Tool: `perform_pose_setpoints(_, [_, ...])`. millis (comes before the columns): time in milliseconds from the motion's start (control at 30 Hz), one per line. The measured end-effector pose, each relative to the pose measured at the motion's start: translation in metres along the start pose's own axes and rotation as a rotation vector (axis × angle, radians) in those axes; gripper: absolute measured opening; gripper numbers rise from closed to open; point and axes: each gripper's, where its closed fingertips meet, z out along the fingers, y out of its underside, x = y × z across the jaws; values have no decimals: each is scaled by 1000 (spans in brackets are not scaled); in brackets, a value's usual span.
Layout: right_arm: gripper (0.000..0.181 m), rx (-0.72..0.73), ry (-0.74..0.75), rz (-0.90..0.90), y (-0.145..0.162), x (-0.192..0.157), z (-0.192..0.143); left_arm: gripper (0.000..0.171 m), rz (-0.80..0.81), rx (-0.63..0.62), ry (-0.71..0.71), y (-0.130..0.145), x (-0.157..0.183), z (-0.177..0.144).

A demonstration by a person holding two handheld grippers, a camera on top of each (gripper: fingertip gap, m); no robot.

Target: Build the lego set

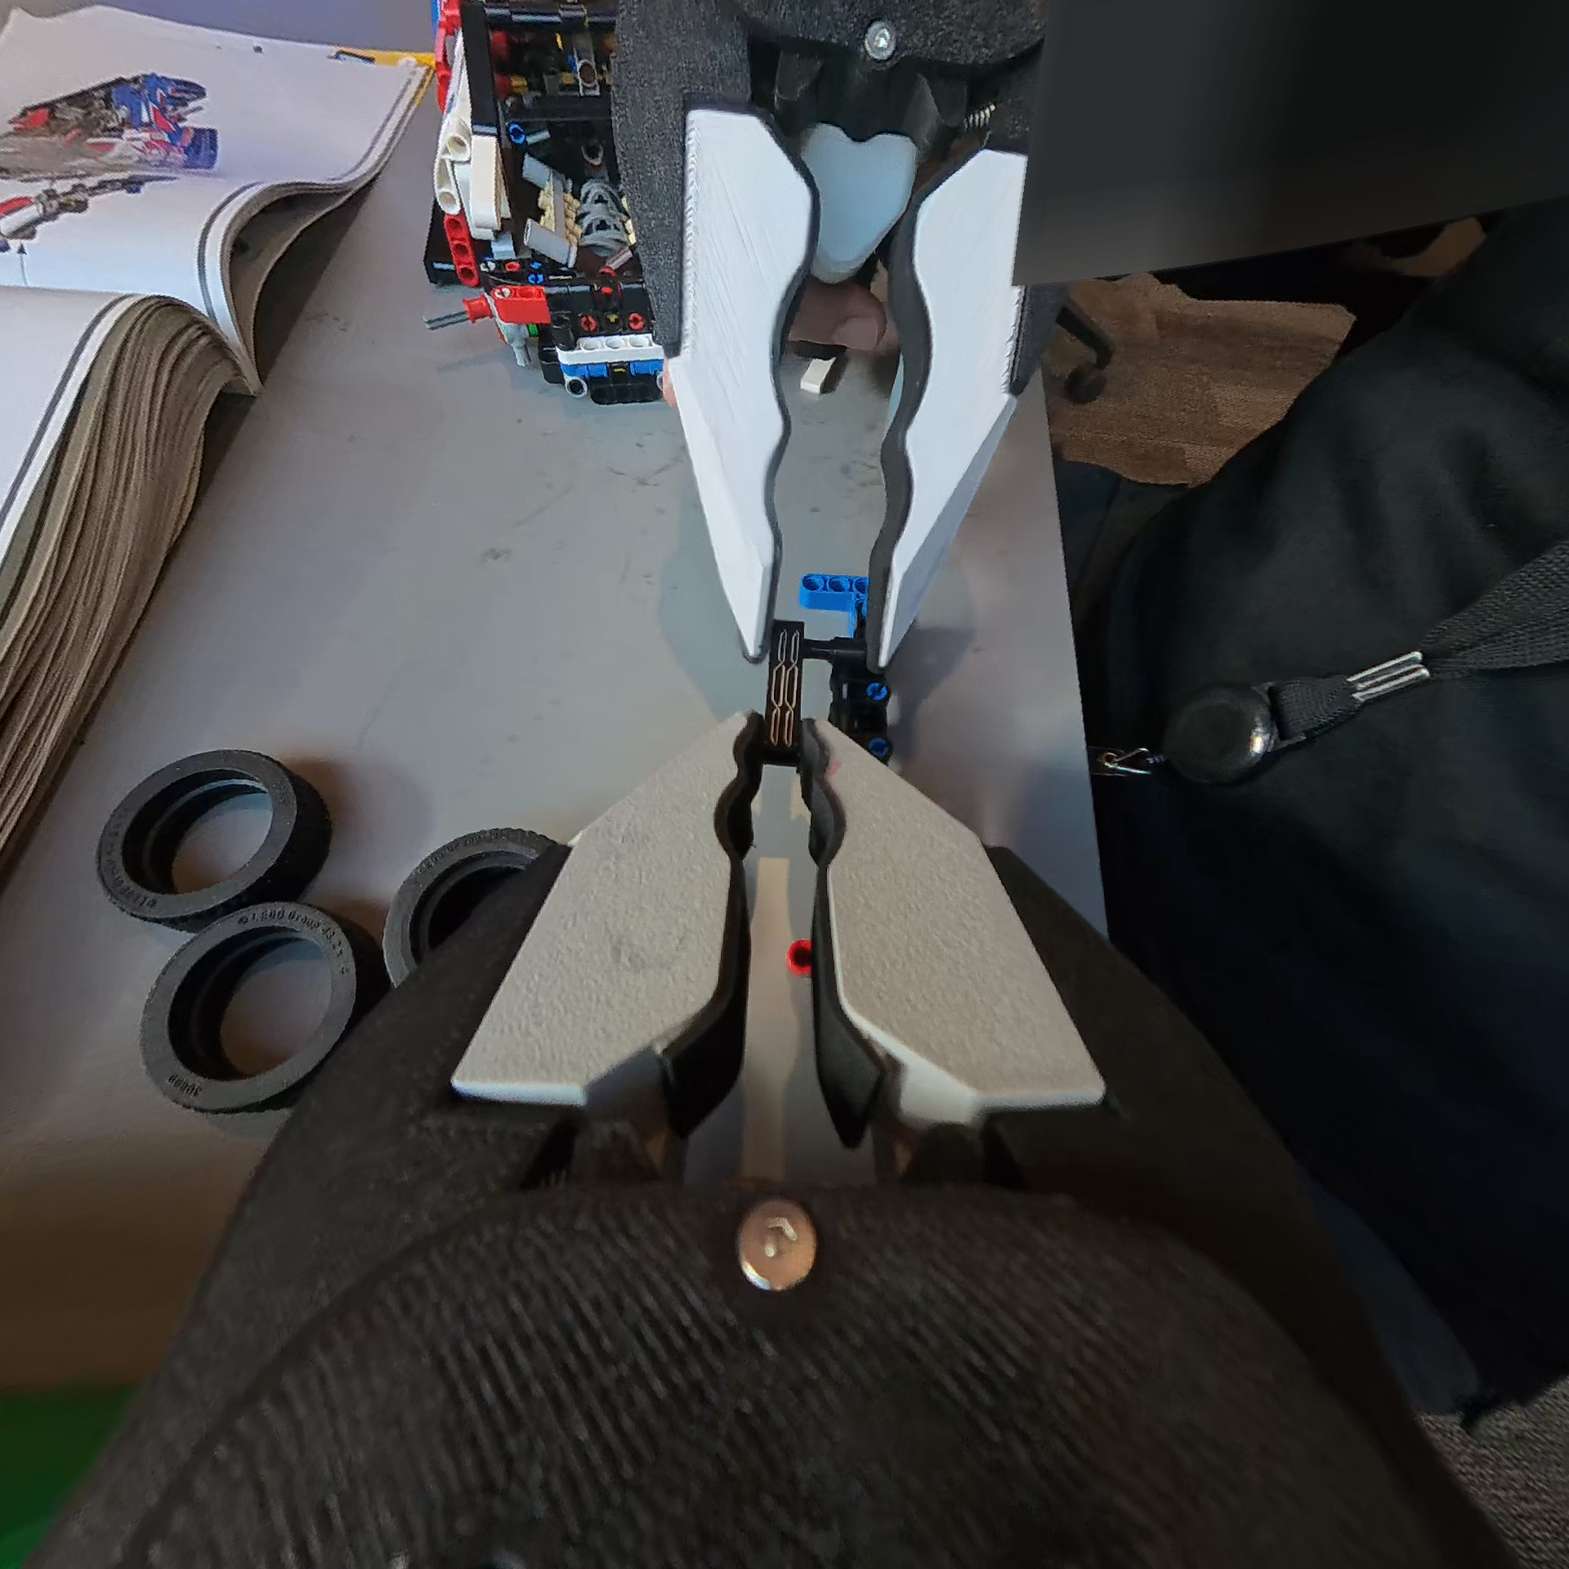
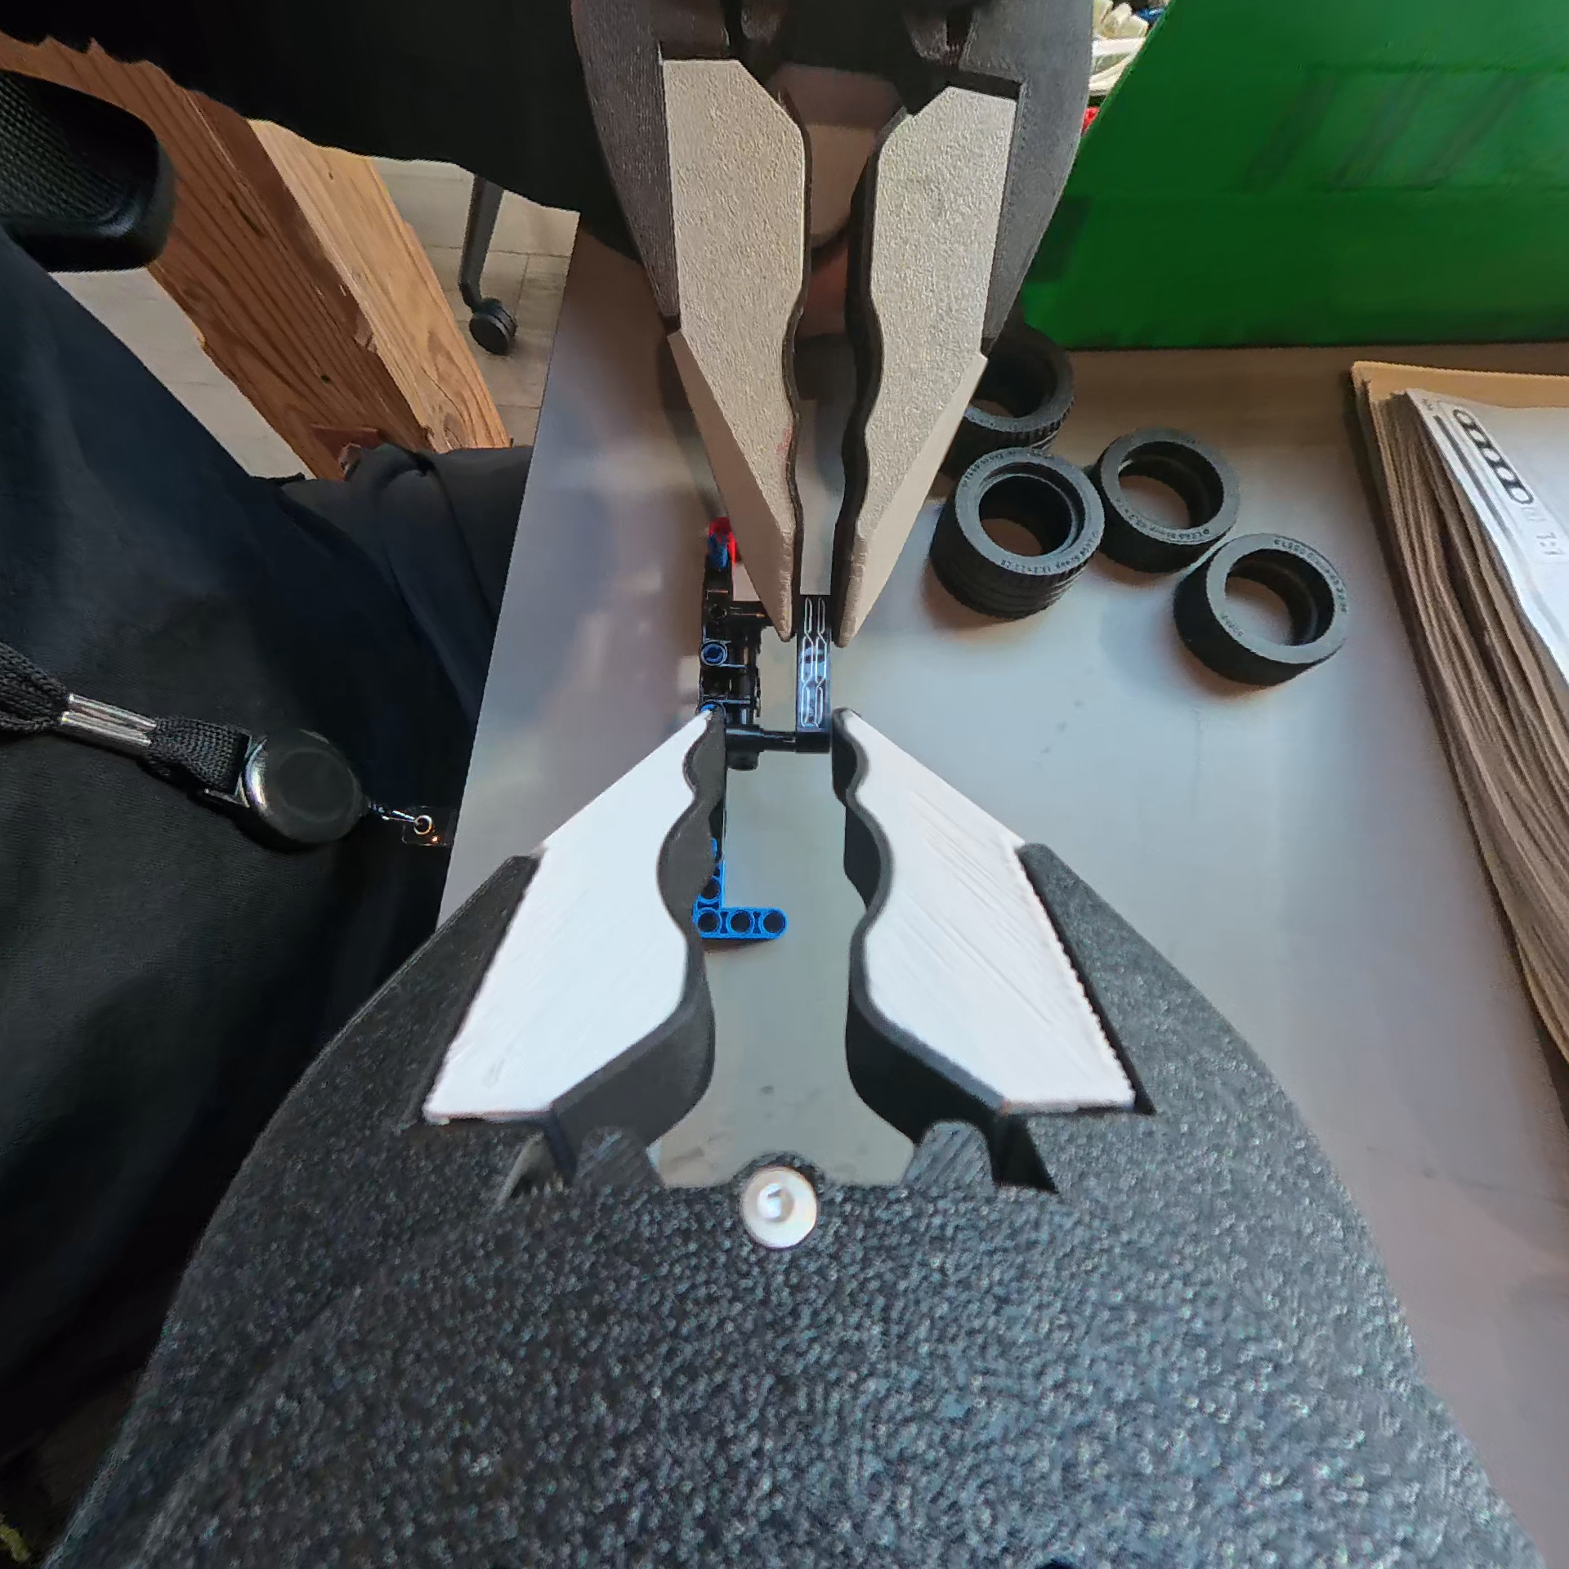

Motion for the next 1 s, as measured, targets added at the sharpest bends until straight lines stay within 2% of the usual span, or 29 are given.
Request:
perform_pose_setpoints(600, [24,-15,-45,-3,0,-5,4,6,-38,-9,48,3,4,-3])
perform_pose_setpoints(667, [24,-16,-49,-4,0,-7,4,10,-64,-14,63,4,4,-3])
perform_pose_setpoints(867, [24,-10,-63,1,-1,-9,6,11,-100,27,115,1,8,-11])
perform_pose_setpoints(1000, [24,-8,-68,-2,-1,-10,6,35,-127,6,162,8,14,-16])
